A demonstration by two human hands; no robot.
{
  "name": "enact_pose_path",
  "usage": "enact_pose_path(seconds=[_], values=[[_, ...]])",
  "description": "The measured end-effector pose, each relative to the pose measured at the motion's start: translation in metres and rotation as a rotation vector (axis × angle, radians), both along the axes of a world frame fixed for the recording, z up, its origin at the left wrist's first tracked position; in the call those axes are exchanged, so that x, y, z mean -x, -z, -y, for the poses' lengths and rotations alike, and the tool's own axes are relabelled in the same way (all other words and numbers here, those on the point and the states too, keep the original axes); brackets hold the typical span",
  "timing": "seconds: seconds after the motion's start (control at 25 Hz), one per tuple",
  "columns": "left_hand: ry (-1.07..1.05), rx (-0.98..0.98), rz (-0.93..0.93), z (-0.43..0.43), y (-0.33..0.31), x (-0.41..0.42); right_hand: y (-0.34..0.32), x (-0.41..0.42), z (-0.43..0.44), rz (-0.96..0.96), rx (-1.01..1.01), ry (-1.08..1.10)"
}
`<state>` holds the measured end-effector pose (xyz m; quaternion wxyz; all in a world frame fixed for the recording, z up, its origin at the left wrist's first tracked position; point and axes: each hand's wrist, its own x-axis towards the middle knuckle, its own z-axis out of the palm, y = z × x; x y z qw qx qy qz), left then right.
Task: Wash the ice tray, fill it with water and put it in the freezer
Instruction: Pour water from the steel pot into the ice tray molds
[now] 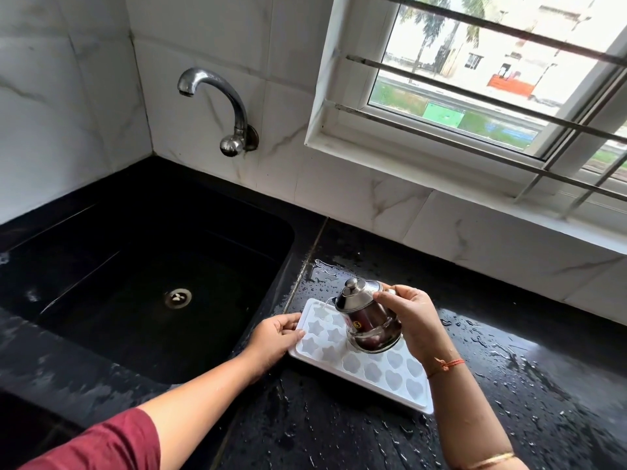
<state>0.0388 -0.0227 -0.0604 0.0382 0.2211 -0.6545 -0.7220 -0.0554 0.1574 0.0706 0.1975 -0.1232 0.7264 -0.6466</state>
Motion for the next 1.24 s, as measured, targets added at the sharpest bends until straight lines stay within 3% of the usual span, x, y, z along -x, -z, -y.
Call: enact_pose_path(seconds=[0.32,1.24], values=[[0.004,0.005,0.025,0.002,0.002,-0.001,0.005,0.0,-0.007,0.064,0.066,0.025],[0.183,0.117,0.058,0.001,-0.003,-0.008,0.0,-0.015,-0.007,0.013,-0.098,0.01]])
